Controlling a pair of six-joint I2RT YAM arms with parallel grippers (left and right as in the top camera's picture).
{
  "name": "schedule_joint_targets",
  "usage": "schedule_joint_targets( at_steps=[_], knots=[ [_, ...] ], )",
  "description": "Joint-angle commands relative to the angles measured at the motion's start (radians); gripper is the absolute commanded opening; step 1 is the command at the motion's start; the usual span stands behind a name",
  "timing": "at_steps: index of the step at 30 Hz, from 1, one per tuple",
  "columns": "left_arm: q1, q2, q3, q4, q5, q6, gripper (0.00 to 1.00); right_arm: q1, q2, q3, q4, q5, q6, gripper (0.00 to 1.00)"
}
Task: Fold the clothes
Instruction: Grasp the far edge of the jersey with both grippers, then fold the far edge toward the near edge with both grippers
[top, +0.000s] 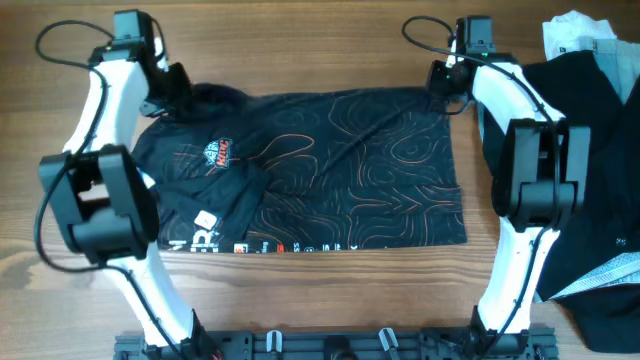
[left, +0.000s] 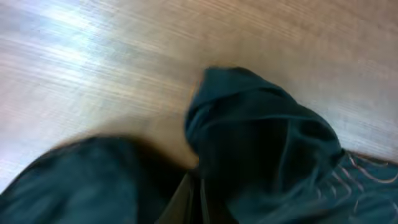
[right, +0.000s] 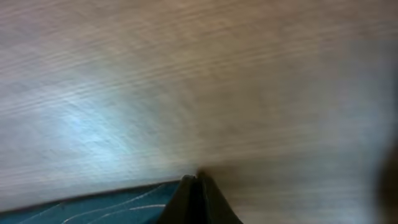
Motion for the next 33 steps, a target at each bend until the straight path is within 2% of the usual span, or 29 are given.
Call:
schedule_joint_targets(
  at_steps=[1,5,10,18,22,29,33],
  knots=[
    [0.049,-0.142,-0.001,-0.130,0.017,-0.040,0.04,-0.023,-0.119,0.004,-0.108,0.069,0.018,0.05],
    [0.103,-0.229,-0.001,-0.347,0.021,-0.061,0.04,-0.023,-0.190,0.004,-0.351,0.073,0.017,0.05],
    [0.164,-0.299,-0.002,-0.574,0.019,-0.040,0.04,-0.023,-0.196,0.004,-0.618,0.073,0.018,0.06],
    [0.192,-0.300,-0.011,-0.724,-0.075,-0.046,0.04,-0.023,-0.196,0.002,-0.911,0.114,-0.008,0.11],
    [0.192,-0.300,-0.084,-0.735,-0.131,-0.078,0.04,-0.023,-0.198,-0.016,-0.955,0.113,-0.019,0.10],
    [0.192,-0.300,-0.201,-0.715,-0.138,-0.089,0.04,-0.023,-0.265,-0.248,-0.884,0.106,-0.007,0.11],
    [0.192,-0.300,-0.207,-0.745,-0.138,-0.088,0.04,-0.023,-0.294,-0.298,-0.882,0.106,-0.007,0.27]
  ],
)
